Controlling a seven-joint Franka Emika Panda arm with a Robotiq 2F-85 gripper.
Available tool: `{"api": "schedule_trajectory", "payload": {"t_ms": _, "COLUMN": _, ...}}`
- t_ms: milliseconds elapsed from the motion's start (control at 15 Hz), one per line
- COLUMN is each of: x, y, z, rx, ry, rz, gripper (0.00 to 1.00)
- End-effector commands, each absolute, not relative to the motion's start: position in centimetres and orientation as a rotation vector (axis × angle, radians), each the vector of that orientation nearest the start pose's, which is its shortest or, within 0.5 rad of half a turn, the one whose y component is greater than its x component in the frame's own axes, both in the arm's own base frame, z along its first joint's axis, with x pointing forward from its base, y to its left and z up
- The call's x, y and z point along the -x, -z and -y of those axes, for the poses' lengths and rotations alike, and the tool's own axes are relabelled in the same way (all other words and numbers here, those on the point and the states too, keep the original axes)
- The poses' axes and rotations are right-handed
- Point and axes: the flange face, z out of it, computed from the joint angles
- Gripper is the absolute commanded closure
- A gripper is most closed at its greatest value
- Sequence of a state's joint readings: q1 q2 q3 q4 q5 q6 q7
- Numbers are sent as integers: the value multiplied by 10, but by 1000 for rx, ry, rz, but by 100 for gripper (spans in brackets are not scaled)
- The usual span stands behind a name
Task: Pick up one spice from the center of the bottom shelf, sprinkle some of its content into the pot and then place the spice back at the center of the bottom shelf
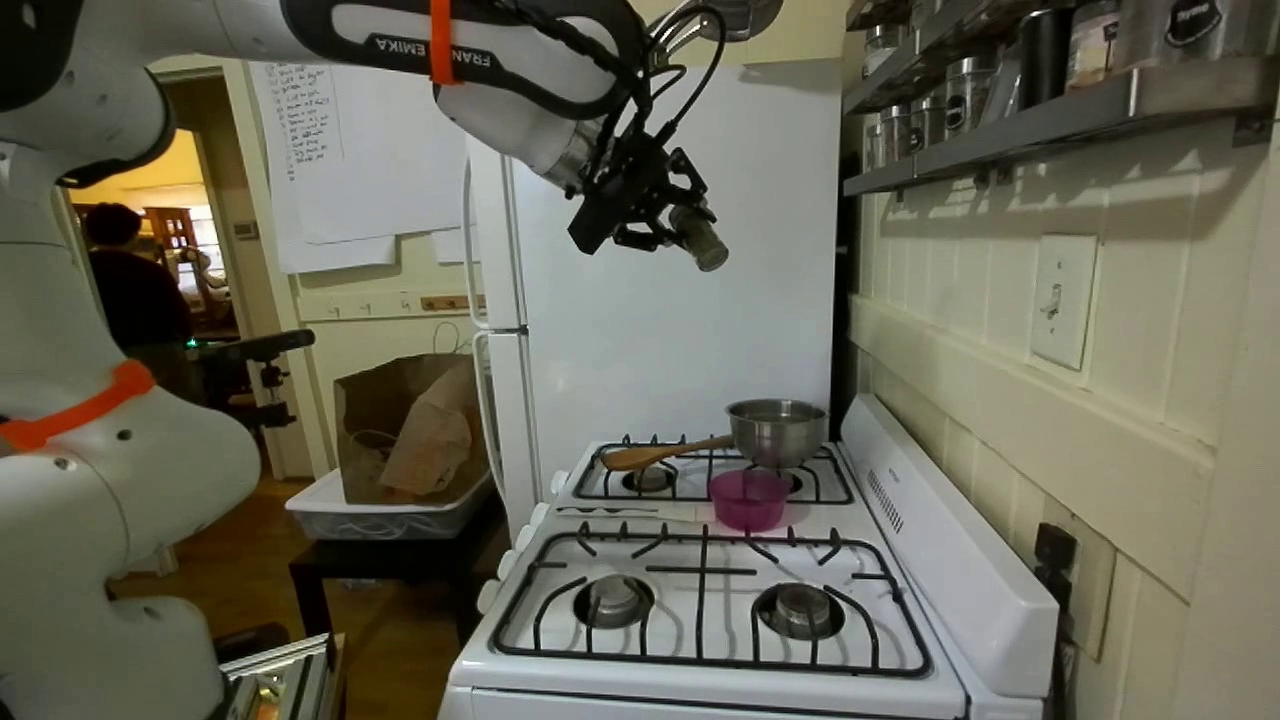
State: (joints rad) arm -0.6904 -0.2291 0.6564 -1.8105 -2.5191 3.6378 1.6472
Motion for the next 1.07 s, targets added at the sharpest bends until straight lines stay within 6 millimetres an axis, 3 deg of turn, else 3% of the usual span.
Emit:
{"api": "schedule_trajectory", "payload": {"t_ms": 0, "x": -454, "y": -578, "z": -93, "rx": 2607, "ry": 1551, "rz": 1895, "gripper": 76}}
{"api": "schedule_trajectory", "payload": {"t_ms": 200, "x": -457, "y": -555, "z": -117, "rx": 2544, "ry": 1411, "rz": 2131, "gripper": 76}}
{"api": "schedule_trajectory", "payload": {"t_ms": 533, "x": -468, "y": -525, "z": -191, "rx": 2286, "ry": 1267, "rz": 2521, "gripper": 76}}
{"api": "schedule_trajectory", "payload": {"t_ms": 667, "x": -477, "y": -518, "z": -213, "rx": 2201, "ry": 1219, "rz": 2662, "gripper": 76}}
{"api": "schedule_trajectory", "payload": {"t_ms": 800, "x": -492, "y": -518, "z": -225, "rx": 2129, "ry": 1198, "rz": 2804, "gripper": 76}}
{"api": "schedule_trajectory", "payload": {"t_ms": 1000, "x": -524, "y": -520, "z": -227, "rx": 2055, "ry": 1185, "rz": 3021, "gripper": 76}}
